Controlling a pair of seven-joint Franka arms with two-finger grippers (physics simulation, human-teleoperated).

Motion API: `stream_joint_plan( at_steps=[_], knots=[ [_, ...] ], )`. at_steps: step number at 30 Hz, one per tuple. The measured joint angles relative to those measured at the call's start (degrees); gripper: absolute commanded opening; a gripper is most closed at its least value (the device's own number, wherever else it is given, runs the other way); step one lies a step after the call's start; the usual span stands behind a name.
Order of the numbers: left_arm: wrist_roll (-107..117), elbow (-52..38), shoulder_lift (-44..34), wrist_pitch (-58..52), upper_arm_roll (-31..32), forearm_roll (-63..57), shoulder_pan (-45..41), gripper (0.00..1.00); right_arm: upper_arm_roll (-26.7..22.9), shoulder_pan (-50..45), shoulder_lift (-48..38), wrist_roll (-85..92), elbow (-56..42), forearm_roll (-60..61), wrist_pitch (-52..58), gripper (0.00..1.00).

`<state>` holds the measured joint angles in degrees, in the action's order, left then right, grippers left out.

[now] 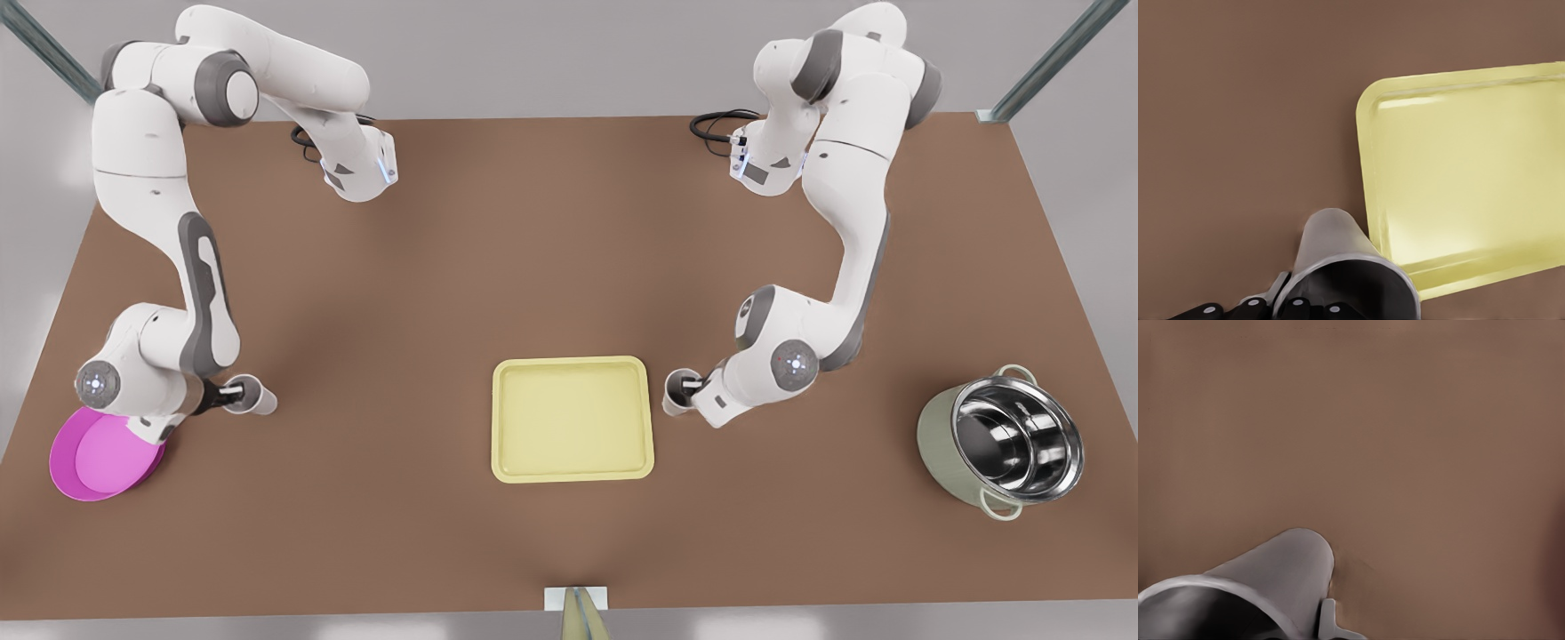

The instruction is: Use both arms to respectively pick up the white IKEA cups from the middle-left and middle-right positions, then place the white IKEA cups onto the middle-middle tray, ensuring that the cups remain upright and do not tip over

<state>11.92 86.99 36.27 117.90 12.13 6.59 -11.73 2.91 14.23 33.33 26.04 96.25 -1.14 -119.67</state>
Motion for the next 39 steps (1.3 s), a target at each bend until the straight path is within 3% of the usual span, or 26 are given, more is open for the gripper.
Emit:
stream_joint_plan(
  at_steps=[2,4,8,14,15,16,19,20,21,27,29,33,36,39],
  knots=[
    [4.12,-1.57,2.24,0.27,0.58,-0.09,-3.21,0.21,6.67,-1.30,-0.71,0.04,-3.04,2.50,2.18,0.21],
    [8.22,-2.13,3.24,1.26,0.74,-0.17,-5.33,0.21,10.08,-8.26,-0.58,-1.29,-5.41,4.37,3.84,0.21],
    [15.52,-3.23,5.47,3.50,0.86,-0.23,-7.80,0.21,11.24,-23.99,5.26,-8.46,-13.22,6.18,4.70,0.21],
    [23.96,-3.49,7.58,6.80,0.87,-0.18,-8.22,0.25,10.69,-32.40,11.48,-21.87,-18.19,6.37,1.18,0.21],
    [25.07,-3.48,7.71,7.27,0.87,-0.13,-8.16,0.36,10.57,-33.33,12.02,-24.12,-18.24,6.13,0.25,0.21],
    [26.11,-3.48,7.76,7.67,0.87,-0.06,-8.00,0.58,10.50,-34.01,12.66,-26.31,-18.30,5.69,-0.73,0.21],
    [28.23,-3.47,7.76,8.86,0.87,0.96,-7.71,1.00,10.41,-35.30,14.05,-32.31,-18.32,4.85,-3.44,0.21],
    [28.62,-3.45,7.72,9.23,0.86,1.48,-7.61,1.00,10.39,-35.59,14.29,-34.12,-18.29,4.66,-4.17,0.21],
    [29.09,-3.45,7.59,9.47,0.86,1.71,-7.48,1.00,10.39,-35.73,14.43,-35.88,-18.30,4.44,-4.78,1.00],
    [32.98,-5.53,0.64,4.57,0.77,0.93,-4.69,1.00,10.36,-35.91,14.83,-47.25,-18.09,-0.82,-6.79,1.00],
    [34.03,-15.50,-2.24,-5.03,0.69,-3.25,-2.65,1.00,10.38,-35.89,14.75,-49.94,-17.98,-1.26,-7.21,1.00],
    [30.16,-26.08,-6.38,-25.22,0.63,-12.62,3.53,1.00,10.83,-35.79,12.07,-53.59,-16.64,-0.32,-7.38,1.00],
    [24.10,-14.27,-18.87,-32.11,0.62,-15.17,6.83,1.00,11.15,-35.67,5.26,-55.65,-13.39,0.38,-5.30,1.00],
    [18.98,-11.08,-20.94,-36.22,0.55,-16.08,7.65,1.00,10.86,-30.90,2.12,-56.50,-12.91,0.47,2.17,1.00]
  ],
)
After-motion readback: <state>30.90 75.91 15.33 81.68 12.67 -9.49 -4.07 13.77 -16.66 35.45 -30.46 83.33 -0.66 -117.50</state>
